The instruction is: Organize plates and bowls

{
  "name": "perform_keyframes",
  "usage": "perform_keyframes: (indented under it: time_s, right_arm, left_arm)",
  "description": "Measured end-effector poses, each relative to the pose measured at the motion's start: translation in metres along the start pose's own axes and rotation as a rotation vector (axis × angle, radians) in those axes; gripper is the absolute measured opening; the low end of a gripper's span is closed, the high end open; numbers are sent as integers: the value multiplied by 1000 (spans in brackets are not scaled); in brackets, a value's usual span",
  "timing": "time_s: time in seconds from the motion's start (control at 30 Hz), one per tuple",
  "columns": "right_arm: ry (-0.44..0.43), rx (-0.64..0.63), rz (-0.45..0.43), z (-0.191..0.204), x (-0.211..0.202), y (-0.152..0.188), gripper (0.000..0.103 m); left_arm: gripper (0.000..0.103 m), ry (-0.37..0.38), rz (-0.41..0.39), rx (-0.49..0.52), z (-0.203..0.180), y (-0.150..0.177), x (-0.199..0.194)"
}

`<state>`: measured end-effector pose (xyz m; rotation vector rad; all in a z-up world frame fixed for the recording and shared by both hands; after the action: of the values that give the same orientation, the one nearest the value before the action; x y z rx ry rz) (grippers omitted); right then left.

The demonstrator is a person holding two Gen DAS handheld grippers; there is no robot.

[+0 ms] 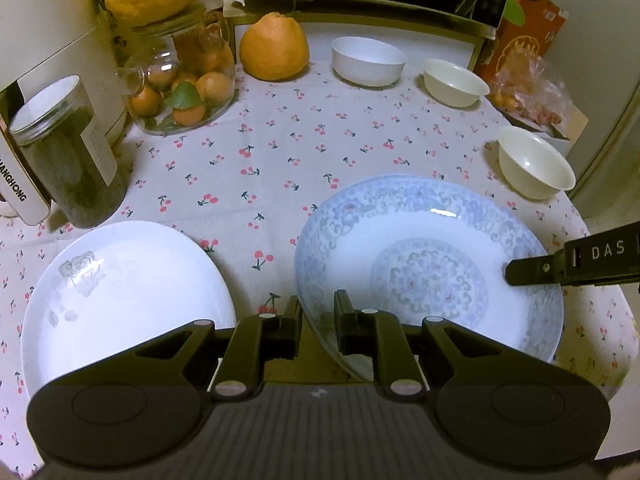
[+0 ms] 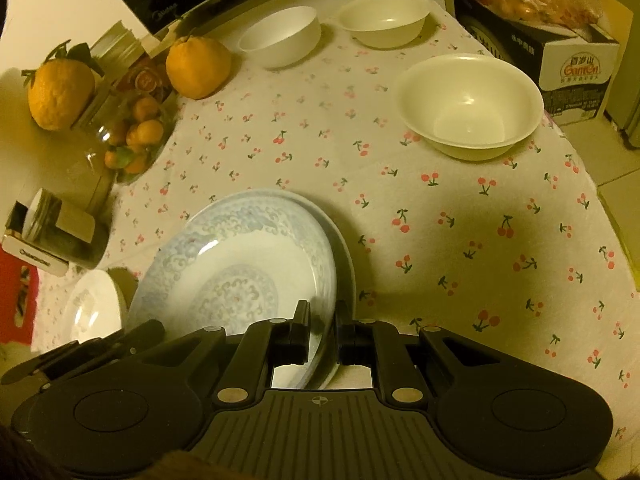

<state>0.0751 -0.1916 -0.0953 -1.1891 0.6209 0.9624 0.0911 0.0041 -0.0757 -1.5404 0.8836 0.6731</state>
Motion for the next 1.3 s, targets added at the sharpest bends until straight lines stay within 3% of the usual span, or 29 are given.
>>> perform_keyframes:
  time_s: [0.23, 0.57, 1.17, 1.3]
  right_arm:
    - [21, -46, -22, 3, -1, -2, 13]
    - [-36, 20, -10, -9, 0, -7, 12]
    - [-146, 142, 40, -26, -2, -12, 15]
    - [-130, 148, 45, -28, -5, -13, 16]
  left_arm:
    - [16, -6, 9, 24, -3, 3, 2]
    - [16, -52, -10, 111, -10, 8, 3]
    - [17, -52, -9, 117, -10, 7, 3]
    - [20, -48, -9, 115, -11, 7, 2]
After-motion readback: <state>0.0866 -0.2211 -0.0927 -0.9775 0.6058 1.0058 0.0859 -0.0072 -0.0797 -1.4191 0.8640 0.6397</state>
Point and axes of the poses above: each gripper's, at about its wrist camera, not at the fingertips, and x roughly the way its jaws point, z to its left, y to its underside, the point moved 5 cm from there along x, roughly the way its jaws point, and after that the axes turned 9 degrees about -x, right-handed, at the moved point
